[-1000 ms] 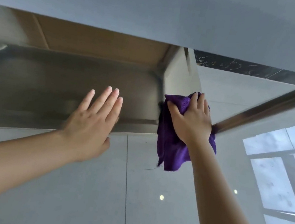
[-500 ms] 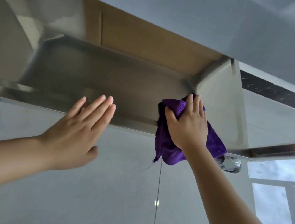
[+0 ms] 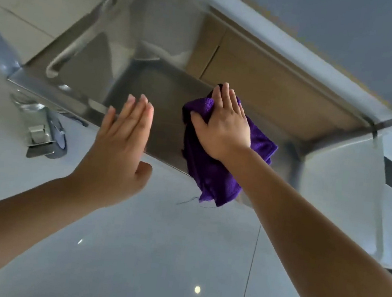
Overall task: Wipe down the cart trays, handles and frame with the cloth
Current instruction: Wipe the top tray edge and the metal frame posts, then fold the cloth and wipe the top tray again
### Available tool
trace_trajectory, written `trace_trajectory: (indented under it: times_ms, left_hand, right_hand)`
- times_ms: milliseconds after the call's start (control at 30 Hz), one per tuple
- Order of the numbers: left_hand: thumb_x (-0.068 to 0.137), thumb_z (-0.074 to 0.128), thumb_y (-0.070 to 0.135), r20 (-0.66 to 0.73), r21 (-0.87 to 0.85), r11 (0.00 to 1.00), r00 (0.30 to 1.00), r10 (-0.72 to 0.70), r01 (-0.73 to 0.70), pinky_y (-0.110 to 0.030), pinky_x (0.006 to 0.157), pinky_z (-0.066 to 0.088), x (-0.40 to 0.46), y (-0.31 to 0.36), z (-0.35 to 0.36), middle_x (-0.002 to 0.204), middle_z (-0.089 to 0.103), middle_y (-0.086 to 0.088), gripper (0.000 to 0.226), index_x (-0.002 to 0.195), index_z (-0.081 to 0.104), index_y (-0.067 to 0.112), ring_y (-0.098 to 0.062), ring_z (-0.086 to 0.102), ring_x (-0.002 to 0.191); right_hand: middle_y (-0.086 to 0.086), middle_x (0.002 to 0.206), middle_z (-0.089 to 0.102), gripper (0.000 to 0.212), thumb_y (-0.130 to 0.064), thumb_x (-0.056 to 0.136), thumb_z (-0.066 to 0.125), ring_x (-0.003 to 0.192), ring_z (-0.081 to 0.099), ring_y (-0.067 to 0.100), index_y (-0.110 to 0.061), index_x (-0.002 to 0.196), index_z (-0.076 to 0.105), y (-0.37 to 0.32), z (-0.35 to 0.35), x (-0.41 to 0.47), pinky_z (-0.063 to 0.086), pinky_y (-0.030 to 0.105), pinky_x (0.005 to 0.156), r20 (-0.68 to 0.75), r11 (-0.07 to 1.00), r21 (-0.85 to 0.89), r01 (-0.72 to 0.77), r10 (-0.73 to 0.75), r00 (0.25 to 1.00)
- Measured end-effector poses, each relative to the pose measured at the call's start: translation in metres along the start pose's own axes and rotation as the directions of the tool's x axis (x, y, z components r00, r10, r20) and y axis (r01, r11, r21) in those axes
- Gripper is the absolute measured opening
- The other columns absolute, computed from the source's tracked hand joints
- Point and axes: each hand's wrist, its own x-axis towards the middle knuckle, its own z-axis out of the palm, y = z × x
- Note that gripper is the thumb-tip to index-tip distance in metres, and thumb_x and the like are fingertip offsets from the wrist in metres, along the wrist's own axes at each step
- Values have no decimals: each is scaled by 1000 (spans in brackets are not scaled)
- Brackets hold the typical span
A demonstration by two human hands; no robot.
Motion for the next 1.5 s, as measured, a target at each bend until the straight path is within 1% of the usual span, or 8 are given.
trace_trajectory:
  times_ms: [300,533,700,800,1000,1233,1367,1500]
  left_hand:
    - [71,29,19,-61,138,990,998,-25,34,-37,114,4,-24,-41,-12,147,26,-28,74,139,20,-6,-33,12,138]
    - [58,70,5,-86,158,975,986,-141,153,-49,109,15,-29,-59,-19,147,22,-32,100,140,15,-8,-39,15,138]
    - [71,60,16,-84,105,983,986,-145,154,-45,113,17,-27,-61,-17,149,17,-30,91,142,8,-8,-35,11,140]
    - [78,42,24,-116,80,982,980,-161,171,-45,114,16,-25,-59,-15,150,16,-29,81,142,6,-8,-32,8,141]
    - [62,73,5,-5,238,956,984,-179,175,-50,111,20,-22,-55,-23,149,17,-31,110,146,2,4,-44,13,139]
    - [88,56,29,396,463,867,834,-386,181,-44,114,-2,-17,-21,-60,152,-21,-21,99,144,-23,12,-38,-17,141]
    - [89,51,32,597,392,897,686,-416,203,-46,115,6,-33,21,-90,156,-8,-13,90,147,-16,15,-31,-7,144]
    - [88,54,22,667,-16,874,656,-353,486,-37,110,26,-41,75,-139,151,27,-4,78,150,6,21,-23,25,138]
  right_hand:
    - [7,159,0,75,-52,96,29,146,-1,19,-8,151,4,-98,7,55,1,31,119,31,973,-85,215,-213,977]
    - [5,159,1,74,-52,96,30,146,-1,17,-10,151,5,-141,13,71,1,31,117,26,938,-76,339,-338,941]
    - [0,159,6,68,-46,96,35,146,2,12,-13,151,11,-138,18,49,-1,26,116,-18,923,65,379,-378,926]
    - [2,157,16,66,-45,94,35,145,10,13,-11,149,20,-131,21,19,4,24,115,-64,918,92,385,-380,923]
    - [16,134,54,66,-45,83,37,123,53,28,0,128,55,-93,32,-30,38,37,102,-208,875,-14,484,-476,854]
    - [3,143,47,57,-40,89,48,127,49,20,-12,139,45,-56,5,-93,49,29,84,108,925,61,376,-381,918]
    - [4,101,65,33,-30,93,47,96,61,27,-20,123,56,-60,-38,-121,46,30,76,334,961,249,119,-201,921]
    - [-5,96,65,33,-23,93,48,86,58,18,-28,125,55,-75,-91,-163,45,25,74,385,828,550,-112,-132,913]
